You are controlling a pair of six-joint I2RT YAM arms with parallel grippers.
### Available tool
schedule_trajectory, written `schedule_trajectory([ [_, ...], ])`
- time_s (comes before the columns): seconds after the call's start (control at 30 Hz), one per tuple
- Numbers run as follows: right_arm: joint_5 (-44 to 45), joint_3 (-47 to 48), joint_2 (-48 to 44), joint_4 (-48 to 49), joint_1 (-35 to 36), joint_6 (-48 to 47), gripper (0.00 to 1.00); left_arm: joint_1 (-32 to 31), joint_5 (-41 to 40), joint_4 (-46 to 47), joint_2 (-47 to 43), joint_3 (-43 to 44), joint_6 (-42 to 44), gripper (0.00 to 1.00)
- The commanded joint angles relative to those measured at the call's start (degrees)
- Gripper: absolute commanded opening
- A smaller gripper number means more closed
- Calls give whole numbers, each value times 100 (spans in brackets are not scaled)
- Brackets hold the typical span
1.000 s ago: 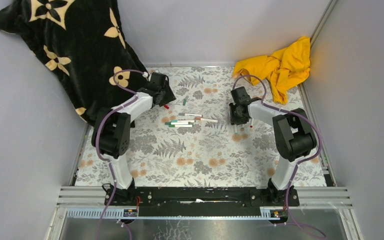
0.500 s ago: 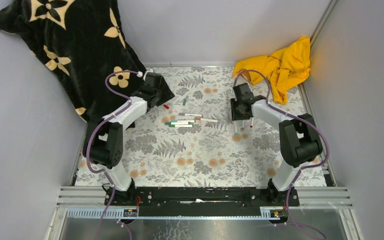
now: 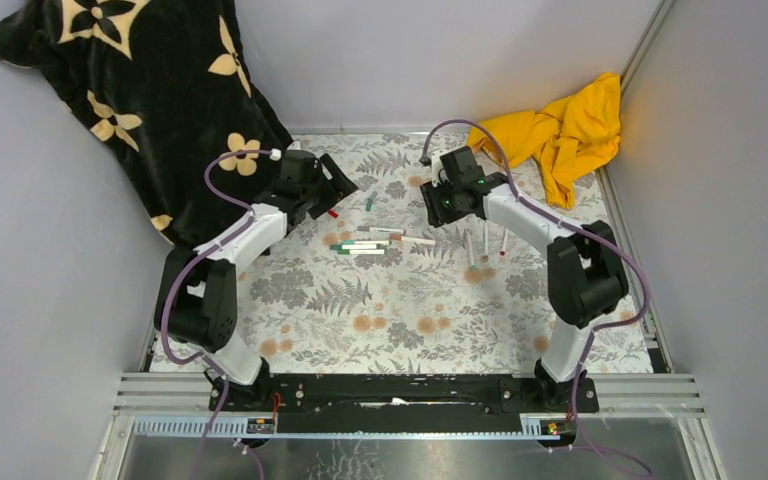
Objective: Open the pen caps
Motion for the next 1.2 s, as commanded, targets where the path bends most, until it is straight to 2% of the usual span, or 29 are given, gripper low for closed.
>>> schedule_trajectory([
  [0.0,-454,488,432,-234,156,-476,47,67,542,602,-183,-144,-346,84],
  [0.4,-546,837,1086,-357,445,-925,49,214,868,889,-559,-410,-706,87],
  [0.97,-108,711,1606,-280,563,-1170,51,488,1056,1186,-844,-814,-911,88],
  [1.17,-113,713,1772,-331,569,-1211,49,559,1096,1224,-811,-835,-908,88],
])
